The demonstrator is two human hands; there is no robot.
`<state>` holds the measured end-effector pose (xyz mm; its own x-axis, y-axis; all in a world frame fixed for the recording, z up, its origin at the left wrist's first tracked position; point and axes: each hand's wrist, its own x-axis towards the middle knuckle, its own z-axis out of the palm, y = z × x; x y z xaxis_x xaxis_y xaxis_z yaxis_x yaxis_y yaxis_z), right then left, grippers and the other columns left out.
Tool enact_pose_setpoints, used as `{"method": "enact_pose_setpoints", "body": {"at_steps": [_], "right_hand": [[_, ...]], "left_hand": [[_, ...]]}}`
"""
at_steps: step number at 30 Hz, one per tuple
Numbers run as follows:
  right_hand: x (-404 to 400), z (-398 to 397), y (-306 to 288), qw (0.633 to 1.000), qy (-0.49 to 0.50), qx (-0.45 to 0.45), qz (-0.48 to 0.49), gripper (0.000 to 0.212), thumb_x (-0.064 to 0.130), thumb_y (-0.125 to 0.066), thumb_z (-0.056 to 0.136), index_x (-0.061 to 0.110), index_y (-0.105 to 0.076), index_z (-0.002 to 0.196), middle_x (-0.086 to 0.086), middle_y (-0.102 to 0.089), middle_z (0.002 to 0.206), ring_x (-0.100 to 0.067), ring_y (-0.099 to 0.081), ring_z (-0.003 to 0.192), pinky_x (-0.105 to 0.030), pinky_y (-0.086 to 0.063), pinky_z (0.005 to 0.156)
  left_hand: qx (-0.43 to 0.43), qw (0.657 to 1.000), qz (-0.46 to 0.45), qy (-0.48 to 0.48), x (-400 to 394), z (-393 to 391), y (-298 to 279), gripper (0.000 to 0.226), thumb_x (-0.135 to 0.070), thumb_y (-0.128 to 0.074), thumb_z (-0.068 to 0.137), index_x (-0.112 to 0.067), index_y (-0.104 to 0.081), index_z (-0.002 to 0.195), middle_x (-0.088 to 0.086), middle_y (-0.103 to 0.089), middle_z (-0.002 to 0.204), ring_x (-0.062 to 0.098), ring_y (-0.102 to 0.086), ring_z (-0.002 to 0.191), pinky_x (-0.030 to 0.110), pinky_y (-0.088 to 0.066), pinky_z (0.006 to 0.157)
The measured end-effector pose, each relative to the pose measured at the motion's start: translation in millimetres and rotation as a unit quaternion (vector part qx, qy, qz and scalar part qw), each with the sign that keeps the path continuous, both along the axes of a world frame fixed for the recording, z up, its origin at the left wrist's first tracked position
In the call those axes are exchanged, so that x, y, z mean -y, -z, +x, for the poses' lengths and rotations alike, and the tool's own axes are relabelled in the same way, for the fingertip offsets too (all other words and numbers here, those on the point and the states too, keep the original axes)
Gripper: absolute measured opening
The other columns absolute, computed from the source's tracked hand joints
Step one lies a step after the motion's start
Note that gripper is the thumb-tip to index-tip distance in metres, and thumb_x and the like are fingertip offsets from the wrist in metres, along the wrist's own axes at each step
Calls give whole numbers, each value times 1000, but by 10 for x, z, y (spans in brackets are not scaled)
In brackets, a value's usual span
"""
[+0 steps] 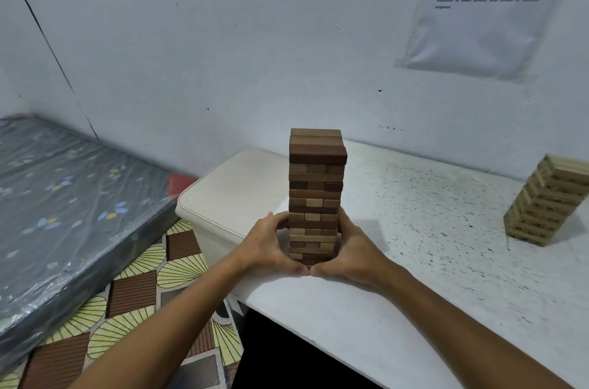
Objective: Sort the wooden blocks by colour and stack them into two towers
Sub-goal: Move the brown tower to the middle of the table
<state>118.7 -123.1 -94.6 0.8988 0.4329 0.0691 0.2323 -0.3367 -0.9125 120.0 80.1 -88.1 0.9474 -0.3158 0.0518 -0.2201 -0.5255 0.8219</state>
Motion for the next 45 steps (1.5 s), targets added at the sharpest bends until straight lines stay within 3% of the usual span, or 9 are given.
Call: {"method": "enact_pose_setpoints", "body": {"at_steps": [2,5,10,17,39,45], "right_hand": [[42,-16,-18,1000,2,-8,21,116,4,-85,61,46,-20,147,6,-65,115,-18,-67,105,-51,-56,89],[120,-41,-36,999,7,-18,41,115,0,-84,62,44,-22,148,3,-63,118,-17,-67,104,-42,-60,78],[282,-43,-28,999,26,-19,43,112,-1,-85,62,41,-25,147,3,-66,115,-18,-67,104,-41,-60,80],[558,-80,-28,998,58,-9,28,114,2,-87,61,40,-23,148,6,-66,113,-13,-68,103,-36,-60,80],[1392,-184,8,989,145,-4,0,117,10,-91,59,33,-21,150,13,-65,114,-1,-64,103,-25,-57,81],[1569,-194,16,987,162,-13,7,119,7,-91,57,32,-22,150,9,-67,113,-5,-65,104,-28,-58,82]], "left_hand": [[1,1000,1,6,47,13,-6,68,-33,-89,49,-42,-55,107,-30,-65,100,0,-61,104,54,-36,111],[7,1000,2,15,123,46,9,68,-33,-90,49,-42,-56,107,-29,-65,101,3,-61,104,52,-40,108],[19,999,0,30,282,119,39,73,-35,-91,48,-37,-58,113,-21,-68,104,7,-62,105,51,-42,106],[26,998,-12,61,553,223,76,79,-34,-93,48,-29,-59,119,-9,-68,110,18,-64,104,40,-57,88],[25,989,-32,139,1454,423,105,80,-24,-95,51,-27,-56,121,-12,-65,113,11,-62,106,26,-56,89],[20,987,-31,153,1642,469,114,81,-30,-93,48,-27,-57,120,-10,-66,113,17,-63,106,31,-57,89]]}}
